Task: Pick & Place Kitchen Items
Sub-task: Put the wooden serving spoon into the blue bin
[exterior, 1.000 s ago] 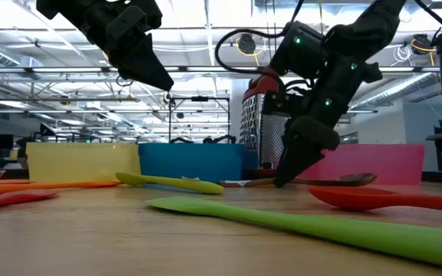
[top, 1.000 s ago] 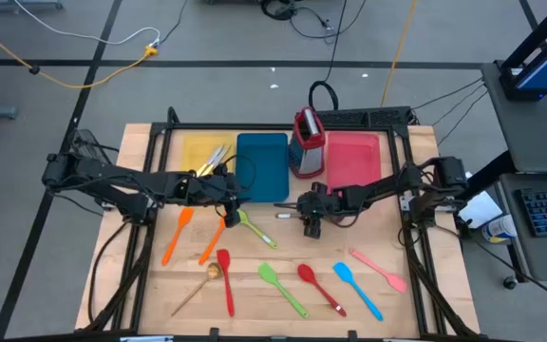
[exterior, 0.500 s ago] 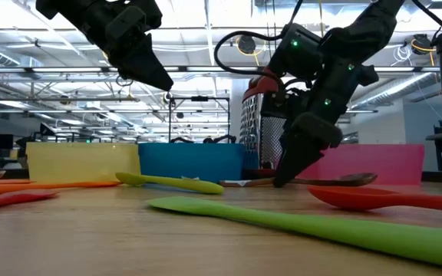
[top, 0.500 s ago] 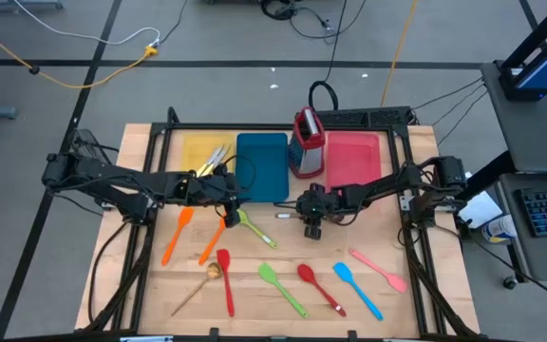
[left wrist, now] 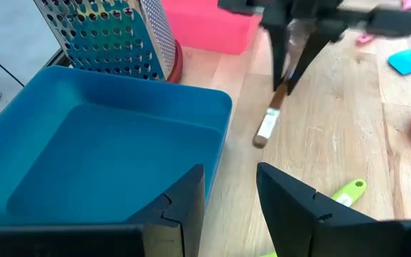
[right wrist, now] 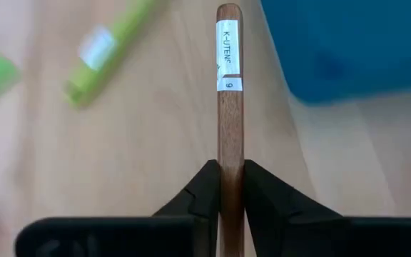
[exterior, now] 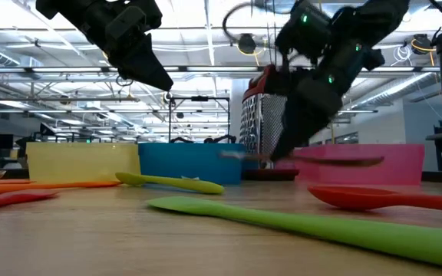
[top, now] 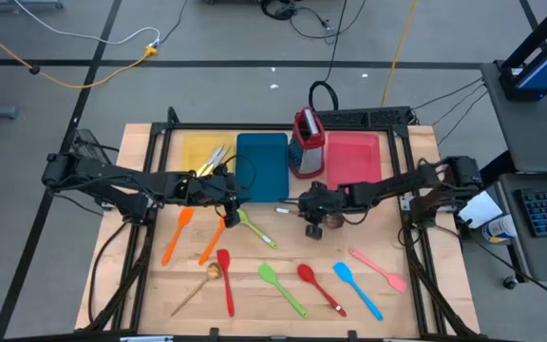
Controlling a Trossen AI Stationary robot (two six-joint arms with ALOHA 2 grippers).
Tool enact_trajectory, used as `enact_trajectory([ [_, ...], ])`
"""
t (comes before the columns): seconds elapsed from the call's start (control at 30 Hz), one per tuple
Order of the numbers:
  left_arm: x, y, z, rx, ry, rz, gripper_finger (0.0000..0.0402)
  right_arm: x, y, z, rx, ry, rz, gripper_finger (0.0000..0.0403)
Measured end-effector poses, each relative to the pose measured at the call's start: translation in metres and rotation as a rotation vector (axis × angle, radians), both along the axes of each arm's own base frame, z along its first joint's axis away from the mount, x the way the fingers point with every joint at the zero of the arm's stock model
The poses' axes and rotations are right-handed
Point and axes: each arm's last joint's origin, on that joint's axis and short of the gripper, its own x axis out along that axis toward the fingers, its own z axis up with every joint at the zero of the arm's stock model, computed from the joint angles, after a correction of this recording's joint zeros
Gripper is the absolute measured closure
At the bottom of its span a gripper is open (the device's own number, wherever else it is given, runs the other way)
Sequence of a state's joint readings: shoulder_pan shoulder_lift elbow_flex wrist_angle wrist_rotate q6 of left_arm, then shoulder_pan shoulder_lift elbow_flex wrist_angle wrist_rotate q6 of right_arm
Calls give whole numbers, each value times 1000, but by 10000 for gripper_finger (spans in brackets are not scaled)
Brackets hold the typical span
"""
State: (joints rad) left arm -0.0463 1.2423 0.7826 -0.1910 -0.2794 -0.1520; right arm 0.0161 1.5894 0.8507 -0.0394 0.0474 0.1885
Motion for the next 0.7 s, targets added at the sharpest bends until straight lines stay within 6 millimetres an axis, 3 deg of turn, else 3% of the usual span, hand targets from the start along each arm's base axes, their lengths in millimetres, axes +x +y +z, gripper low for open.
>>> enact_trajectory([
  [0.23,0,0,0,0,2,2,270,-12,13,30,28,-79,12,368],
  [0.57,0,0,0,0,-1,2,270,-1,23,58,22,-366,56,360],
  [0.7,0,0,0,-4,0,3,270,2,19,63,-71,-422,-63,358],
])
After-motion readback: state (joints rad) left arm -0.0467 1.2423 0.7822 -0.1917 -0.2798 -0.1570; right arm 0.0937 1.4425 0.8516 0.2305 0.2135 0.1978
